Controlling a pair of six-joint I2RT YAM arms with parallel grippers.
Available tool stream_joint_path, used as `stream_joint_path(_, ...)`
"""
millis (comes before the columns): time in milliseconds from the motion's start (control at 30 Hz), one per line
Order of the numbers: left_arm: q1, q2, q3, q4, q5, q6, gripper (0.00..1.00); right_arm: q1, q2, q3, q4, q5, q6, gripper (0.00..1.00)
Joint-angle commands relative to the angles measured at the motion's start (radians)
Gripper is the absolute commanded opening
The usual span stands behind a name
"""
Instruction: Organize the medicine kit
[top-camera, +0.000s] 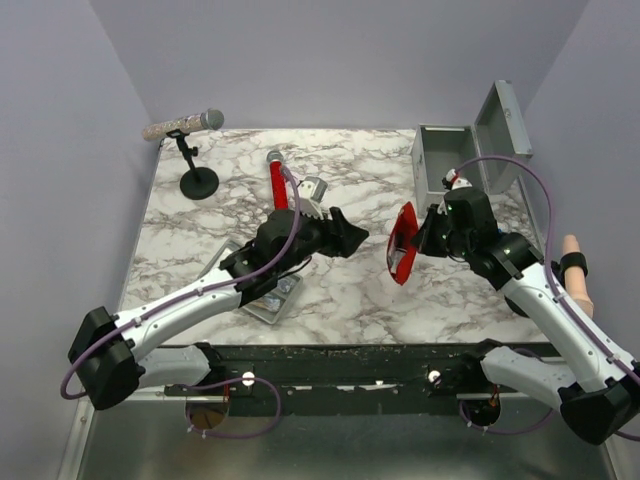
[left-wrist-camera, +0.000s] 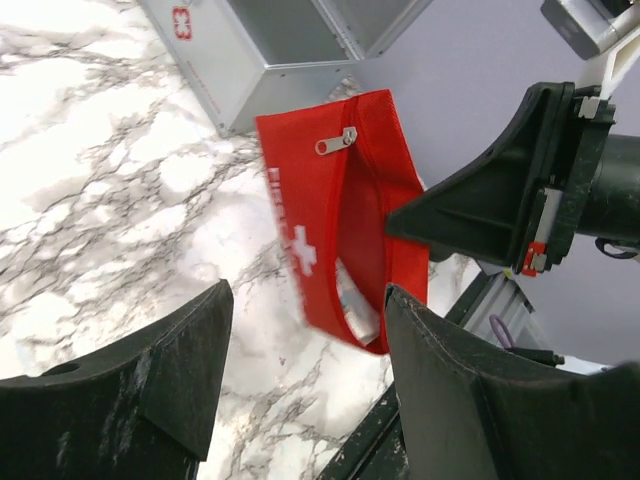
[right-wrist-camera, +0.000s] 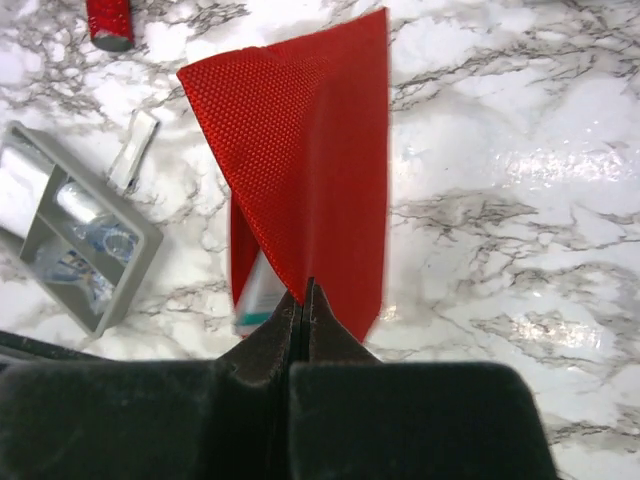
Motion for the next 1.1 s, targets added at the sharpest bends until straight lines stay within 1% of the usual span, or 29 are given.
stream_joint_path(0,0.009,-0.102,-0.053,-0.114,-0.149,-0.003,0.71,-0.004,0.031,0.035,-0.030,0.102,-0.068,0.01)
stream_joint_path(33,0.018,-0.119,-0.053,-0.169,-0.205,-0.014,0.72,-0.004,0.023,0.027,-0.032,0.122,-0.054,0.01)
stream_joint_path(67,0.034,-0.134,-0.050,-0.228,-0.250,-0.033,0.75,-0.004,-0.009,-0.005,0.006,0.137,-0.054,0.01)
stream_joint_path(100,0.055,-0.143,-0.052,-0.283,-0.293,-0.053,0.76,-0.005,-0.035,-0.036,0.060,0.131,-0.069,0.01)
stream_joint_path(133,0.096,-0.153,-0.056,-0.324,-0.305,-0.072,0.77,-0.005,-0.043,-0.049,0.083,0.102,-0.080,0.01)
stream_joint_path(167,0.141,-0.156,-0.064,-0.349,-0.299,-0.087,0.77,-0.005,-0.023,-0.035,0.076,0.064,-0.091,0.01)
stream_joint_path(233,0.224,-0.144,-0.078,-0.394,-0.260,-0.115,0.77,-0.005,0.040,0.014,-0.001,0.082,-0.063,0.01)
stream_joint_path(300,0.297,-0.096,-0.062,-0.452,-0.229,-0.121,0.77,-0.005,0.025,-0.022,0.034,0.091,-0.060,0.01)
stream_joint_path(367,0.330,-0.033,-0.032,-0.495,-0.230,-0.100,0.77,-0.005,-0.007,-0.068,0.100,0.056,-0.077,0.01)
stream_joint_path(400,0.342,0.003,-0.013,-0.507,-0.229,-0.089,0.77,-0.005,-0.009,-0.076,0.106,0.047,-0.076,0.01)
stream_joint_path(567,0.359,0.197,0.102,-0.569,-0.258,-0.072,0.76,-0.005,0.009,-0.096,0.098,0.028,-0.063,0.01)
stream_joint_path(767,0.361,0.386,0.234,-0.645,-0.321,-0.058,0.76,-0.005,0.000,-0.122,0.120,-0.024,-0.056,0.01)
stream_joint_path(833,0.362,0.424,0.258,-0.647,-0.322,-0.047,0.75,-0.005,-0.012,-0.133,0.138,-0.080,-0.062,0.01)
stream_joint_path(967,0.365,0.524,0.304,-0.673,-0.332,-0.020,0.73,-0.005,-0.027,-0.150,0.157,-0.084,-0.059,0.01)
stream_joint_path(1067,0.376,0.551,0.286,-0.649,-0.293,-0.009,0.70,-0.005,-0.032,-0.153,0.154,-0.097,-0.053,0.01)
